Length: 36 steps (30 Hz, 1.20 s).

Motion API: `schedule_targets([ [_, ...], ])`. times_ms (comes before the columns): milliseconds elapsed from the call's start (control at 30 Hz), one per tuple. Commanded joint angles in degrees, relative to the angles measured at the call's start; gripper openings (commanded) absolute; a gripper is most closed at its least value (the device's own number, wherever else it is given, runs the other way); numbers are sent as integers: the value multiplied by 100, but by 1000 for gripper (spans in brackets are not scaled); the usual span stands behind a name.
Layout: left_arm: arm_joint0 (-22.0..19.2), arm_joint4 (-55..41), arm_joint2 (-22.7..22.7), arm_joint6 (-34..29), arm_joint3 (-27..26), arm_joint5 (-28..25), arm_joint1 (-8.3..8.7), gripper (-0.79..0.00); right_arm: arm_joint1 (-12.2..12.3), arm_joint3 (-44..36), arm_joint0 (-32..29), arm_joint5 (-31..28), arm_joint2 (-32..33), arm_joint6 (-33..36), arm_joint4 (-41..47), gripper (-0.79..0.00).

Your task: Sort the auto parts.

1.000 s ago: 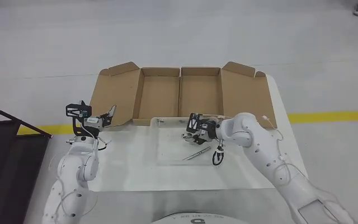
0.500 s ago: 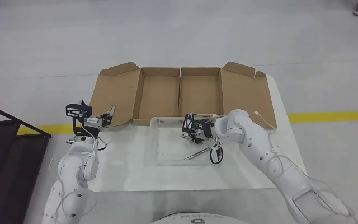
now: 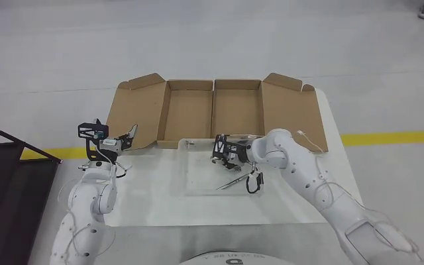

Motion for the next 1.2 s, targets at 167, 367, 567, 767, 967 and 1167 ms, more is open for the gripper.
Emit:
schedule_targets([
  [167, 0, 0, 0, 0, 0, 0, 0, 0, 179, -336, -339, -785, 482, -948, 46, -785],
  [367, 0, 0, 0, 0, 0, 0, 0, 0, 327, -471, -535, -1098, 619, -1711, 542, -785],
  [567, 0, 0, 0, 0, 0, 0, 0, 0, 597, -475, -423, -1098, 444, -2155, 1010, -785],
  [767, 0, 0, 0, 0, 0, 0, 0, 0, 816, -495, -326, -1098, 259, -2444, 1143, -785],
  [967, 0, 0, 0, 0, 0, 0, 0, 0, 816, -495, -326, -1098, 259, -2444, 1143, -785],
  [1167, 0, 0, 0, 0, 0, 0, 0, 0, 847, -618, -419, -1098, 130, -2800, 2173, -785],
])
